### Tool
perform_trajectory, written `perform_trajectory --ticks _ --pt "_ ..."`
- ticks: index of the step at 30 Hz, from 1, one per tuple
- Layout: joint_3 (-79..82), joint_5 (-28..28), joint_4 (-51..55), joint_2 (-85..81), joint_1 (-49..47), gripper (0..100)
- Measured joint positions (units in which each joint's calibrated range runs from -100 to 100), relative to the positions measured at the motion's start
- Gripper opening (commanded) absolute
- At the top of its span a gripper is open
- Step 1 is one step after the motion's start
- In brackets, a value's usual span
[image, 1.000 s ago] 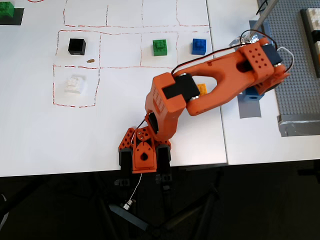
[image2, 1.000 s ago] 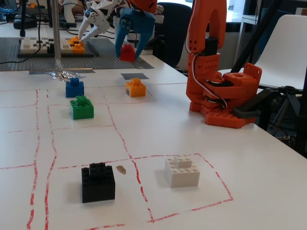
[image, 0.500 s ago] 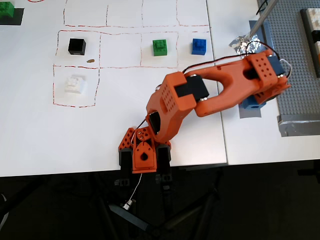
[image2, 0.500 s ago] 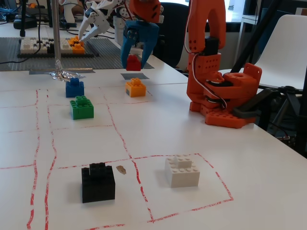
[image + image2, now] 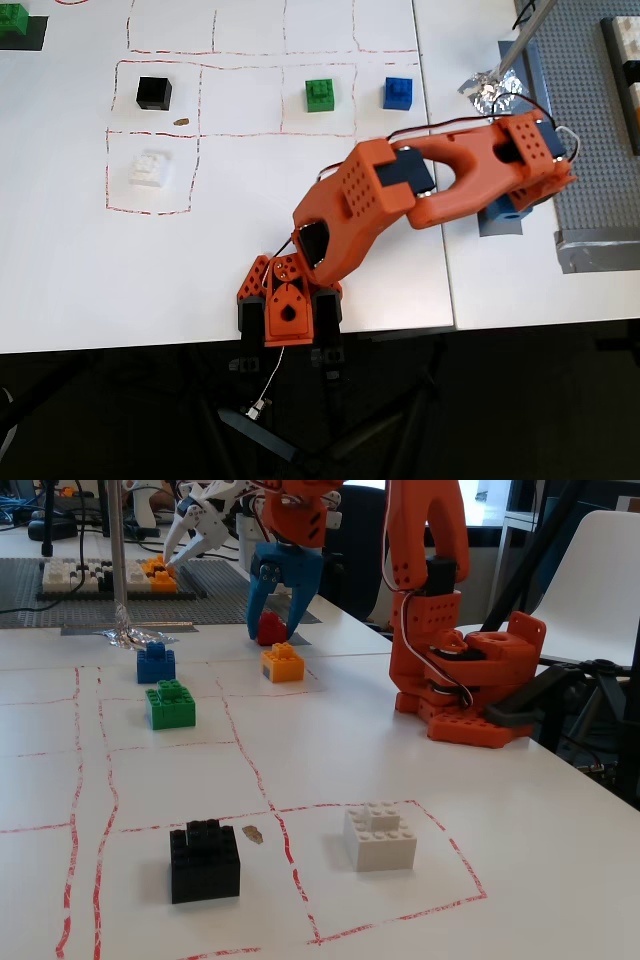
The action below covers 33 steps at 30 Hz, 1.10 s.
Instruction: Grab the block and put it in the grey marker
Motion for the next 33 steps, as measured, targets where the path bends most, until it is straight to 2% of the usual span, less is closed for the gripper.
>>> perform_trajectory --ticks 4,14,22,27,33 --pt "0.0 1.0 -2.1 0.3 2.3 4" --pt "0.2 4.2 -4.6 0.7 5.2 25" --pt "0.0 5.3 9.2 0.0 6.2 39" --pt "-0.1 2.4 15.4 -7.2 5.3 36" --pt "0.0 -3.8 24.0 -18.8 -4.0 21"
